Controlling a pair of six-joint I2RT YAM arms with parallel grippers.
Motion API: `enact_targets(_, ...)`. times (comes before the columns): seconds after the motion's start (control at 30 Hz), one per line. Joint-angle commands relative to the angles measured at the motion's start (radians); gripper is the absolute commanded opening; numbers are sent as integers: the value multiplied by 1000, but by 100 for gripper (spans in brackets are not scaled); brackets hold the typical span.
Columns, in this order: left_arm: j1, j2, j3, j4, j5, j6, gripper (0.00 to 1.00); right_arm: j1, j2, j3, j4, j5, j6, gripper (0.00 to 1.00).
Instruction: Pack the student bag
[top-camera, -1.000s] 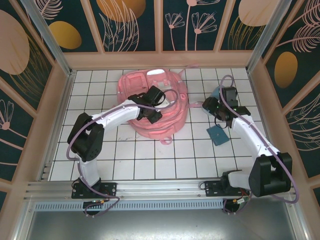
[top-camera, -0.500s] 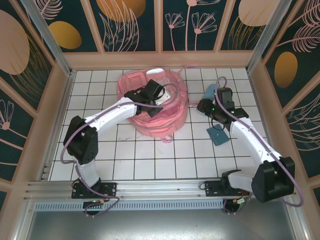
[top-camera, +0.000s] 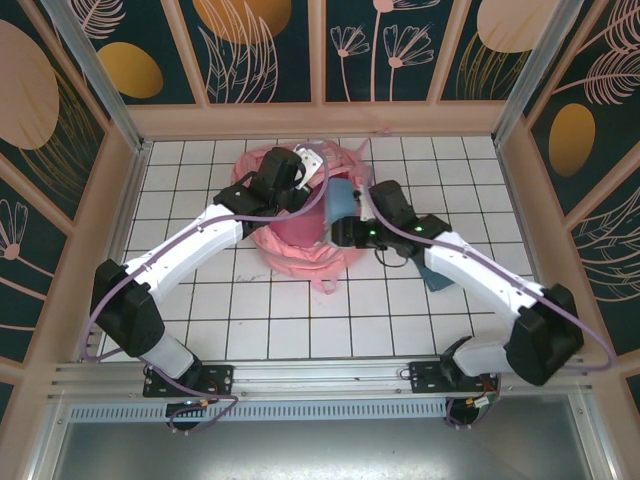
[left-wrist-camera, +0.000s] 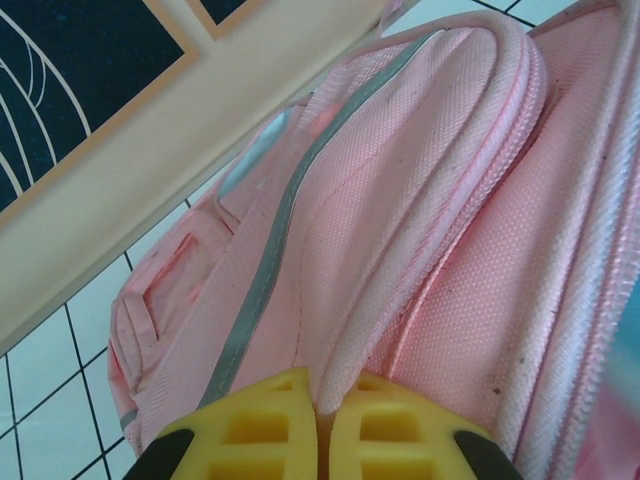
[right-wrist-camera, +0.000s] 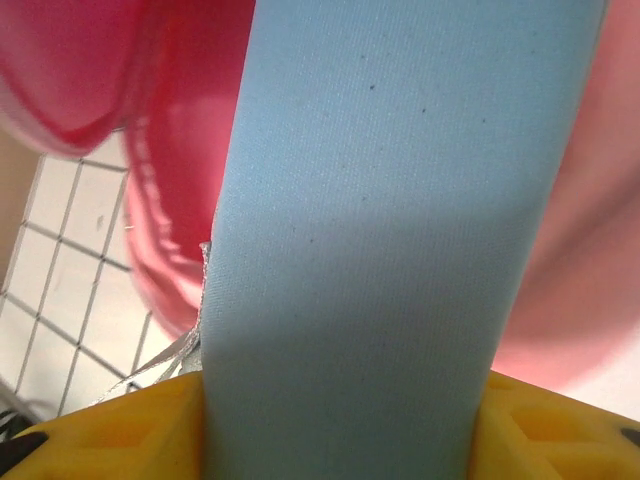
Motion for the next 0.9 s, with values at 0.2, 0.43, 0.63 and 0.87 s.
enact_targets(0.2, -3, -104, 0, 243, -23, -97, 0, 56, 265, 157, 202, -121, 115, 55)
enact_targets(0.43, -2, -141, -8, 260, -42, -133, 0, 70, 367, 182, 398, -142, 141, 56)
enact_targets(0.63, -3, -161, -15, 251, -6, -160, 0, 68, 460, 252, 448, -165, 84, 61)
enact_targets(0.87, -2, -169, -30, 255, 10, -187, 0, 71, 569, 344, 473, -112, 96, 63)
